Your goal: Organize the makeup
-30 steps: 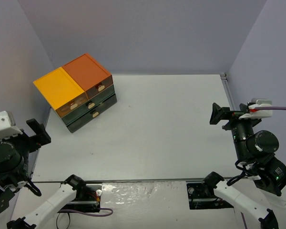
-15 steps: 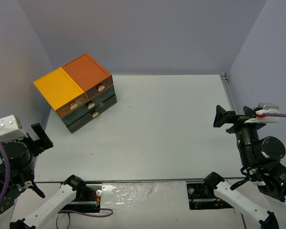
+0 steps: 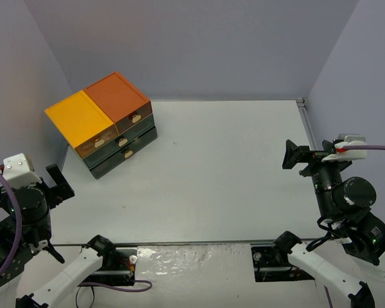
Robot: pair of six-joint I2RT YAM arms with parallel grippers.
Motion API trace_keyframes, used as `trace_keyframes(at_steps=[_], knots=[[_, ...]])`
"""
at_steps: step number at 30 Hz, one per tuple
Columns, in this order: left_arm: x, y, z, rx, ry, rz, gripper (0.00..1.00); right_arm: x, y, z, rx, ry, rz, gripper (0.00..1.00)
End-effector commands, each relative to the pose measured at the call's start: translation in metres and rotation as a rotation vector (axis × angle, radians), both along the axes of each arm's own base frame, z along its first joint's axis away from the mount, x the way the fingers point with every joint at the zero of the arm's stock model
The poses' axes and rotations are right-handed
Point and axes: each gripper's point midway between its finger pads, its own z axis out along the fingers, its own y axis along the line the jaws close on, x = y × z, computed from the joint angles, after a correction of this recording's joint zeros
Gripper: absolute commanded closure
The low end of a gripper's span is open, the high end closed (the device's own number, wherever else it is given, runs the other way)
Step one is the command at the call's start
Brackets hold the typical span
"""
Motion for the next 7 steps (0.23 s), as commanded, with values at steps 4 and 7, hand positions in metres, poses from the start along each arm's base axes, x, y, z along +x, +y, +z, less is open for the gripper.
trace_keyframes(at_steps=[4,7], knots=[[0.0134,-0.0075,0.0052,-0.028,-0.026,0.008,0.03,0.0044,0.0035,0.0212,0.008,-0.048,0.006,0.0],[0.0157,-0.0095,0.0048,-0.03,-0.023,0.004,0.03,0.0052,0.0042,0.0233,-0.003,-0.051,0.007,0.0]])
